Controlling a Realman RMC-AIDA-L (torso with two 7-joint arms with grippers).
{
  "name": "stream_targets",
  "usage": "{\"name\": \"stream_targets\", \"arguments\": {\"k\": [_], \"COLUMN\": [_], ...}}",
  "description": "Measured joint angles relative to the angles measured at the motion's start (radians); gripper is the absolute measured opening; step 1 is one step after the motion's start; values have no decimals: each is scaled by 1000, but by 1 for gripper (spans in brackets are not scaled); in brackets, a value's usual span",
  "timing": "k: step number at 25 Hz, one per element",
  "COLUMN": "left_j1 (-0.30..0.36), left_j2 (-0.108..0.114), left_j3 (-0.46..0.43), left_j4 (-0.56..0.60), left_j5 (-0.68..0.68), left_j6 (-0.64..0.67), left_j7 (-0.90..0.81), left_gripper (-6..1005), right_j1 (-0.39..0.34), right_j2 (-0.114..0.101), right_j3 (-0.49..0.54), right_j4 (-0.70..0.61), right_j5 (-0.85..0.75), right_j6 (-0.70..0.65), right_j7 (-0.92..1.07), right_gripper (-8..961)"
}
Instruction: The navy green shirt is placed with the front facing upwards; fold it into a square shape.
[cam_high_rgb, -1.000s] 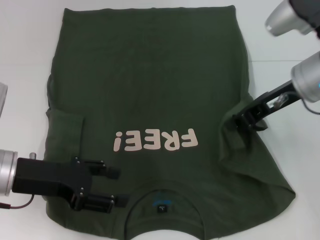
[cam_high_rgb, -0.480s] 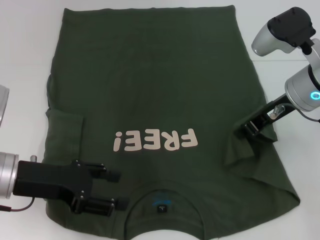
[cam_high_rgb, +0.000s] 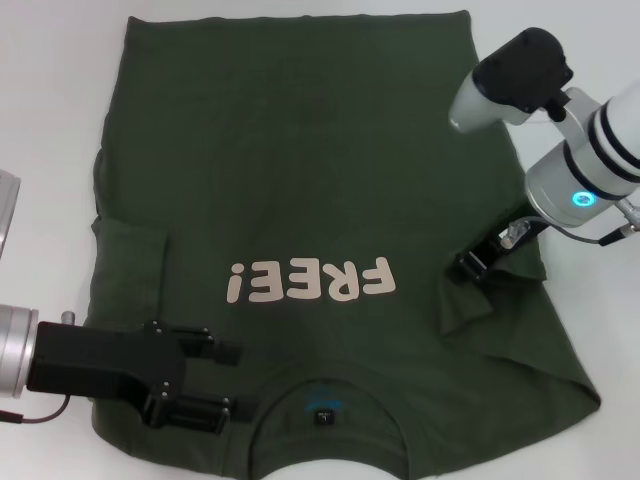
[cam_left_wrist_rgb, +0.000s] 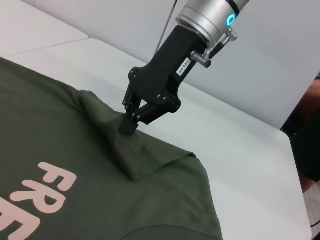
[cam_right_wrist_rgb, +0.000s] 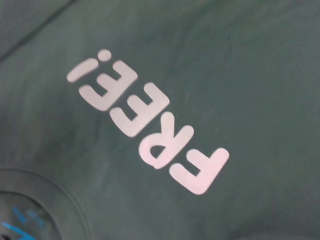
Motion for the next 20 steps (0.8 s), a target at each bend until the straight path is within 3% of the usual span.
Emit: {"name": "stream_targets", "arguments": {"k": [5,11,16,20], "left_j1": [0,0,0,0], "left_j2": [0,1,2,7], "left_j3": [0,0,-4,-13], "left_j4": [-8,-11,-11,-10], "left_j5": [0,0,0,-2], "left_j6": [0,-1,-1,-3], "left_j7": [1,11,12,4], "left_gripper": [784,784,783,783], "right_j1": [8,13,-23,-77], "right_j2": [3,7,-3,-6], "right_j3": [-33,-34,-16,44], "right_j4": [4,5,-35,-110], "right_j5": [-6,14,100,139], "right_j6": [42,72,75,45], "right_j7": [29,32,19,2], "right_gripper": [105,306,555,637]}}
